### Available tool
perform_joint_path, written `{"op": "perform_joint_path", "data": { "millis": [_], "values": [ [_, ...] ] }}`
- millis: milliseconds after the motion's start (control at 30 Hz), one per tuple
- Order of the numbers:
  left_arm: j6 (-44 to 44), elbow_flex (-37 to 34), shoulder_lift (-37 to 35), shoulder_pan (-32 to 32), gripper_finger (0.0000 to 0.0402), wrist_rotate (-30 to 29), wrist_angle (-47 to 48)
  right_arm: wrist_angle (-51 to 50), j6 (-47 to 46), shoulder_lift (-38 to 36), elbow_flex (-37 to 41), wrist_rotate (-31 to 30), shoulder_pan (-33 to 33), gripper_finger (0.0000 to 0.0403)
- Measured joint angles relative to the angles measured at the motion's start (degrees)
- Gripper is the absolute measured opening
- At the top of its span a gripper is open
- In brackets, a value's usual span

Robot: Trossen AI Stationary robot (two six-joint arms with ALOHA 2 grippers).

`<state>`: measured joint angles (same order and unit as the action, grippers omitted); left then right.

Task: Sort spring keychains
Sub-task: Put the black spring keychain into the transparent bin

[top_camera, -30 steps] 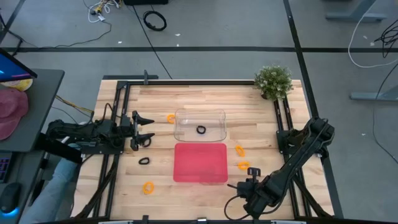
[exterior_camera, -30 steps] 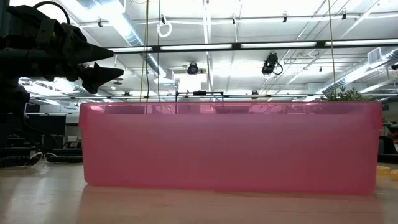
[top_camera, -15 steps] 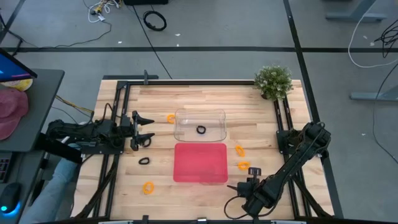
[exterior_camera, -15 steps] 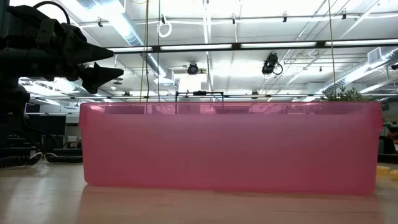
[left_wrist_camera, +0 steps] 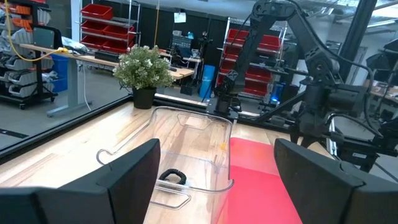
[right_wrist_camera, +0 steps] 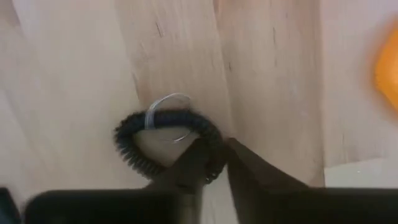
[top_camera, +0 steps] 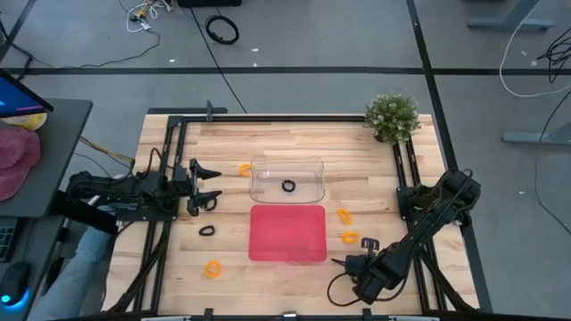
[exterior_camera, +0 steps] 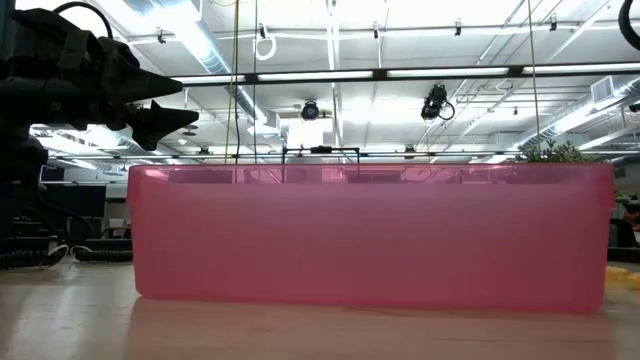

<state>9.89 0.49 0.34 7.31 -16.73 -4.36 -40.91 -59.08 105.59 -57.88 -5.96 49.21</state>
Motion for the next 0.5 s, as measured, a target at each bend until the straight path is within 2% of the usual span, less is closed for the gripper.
{"op": "perform_joint_path", "data": {
  "millis": [67, 333, 400, 500],
  "values": [
    [0.0, 0.0, 0.0, 0.0, 0.0321, 0.0, 0.0, 0.98, 1.88, -0.85, 0.44, 0.01, 0.0, 0.0014],
    [0.0, 0.0, 0.0, 0.0, 0.0321, -0.09, -0.02, 4.82, 6.6, -6.34, -0.82, -2.18, 0.0, 0.0006],
    [0.0, 0.0, 0.0, 0.0, 0.0321, -0.13, -0.02, 5.53, 9.75, -8.23, -2.16, -5.12, 0.0, 0.0004],
    [0.01, 0.02, 0.0, 0.0, 0.0321, -0.13, -0.02, 6.83, 14.95, -10.72, -3.48, -12.72, -0.23, 0.0003]
  ]
}}
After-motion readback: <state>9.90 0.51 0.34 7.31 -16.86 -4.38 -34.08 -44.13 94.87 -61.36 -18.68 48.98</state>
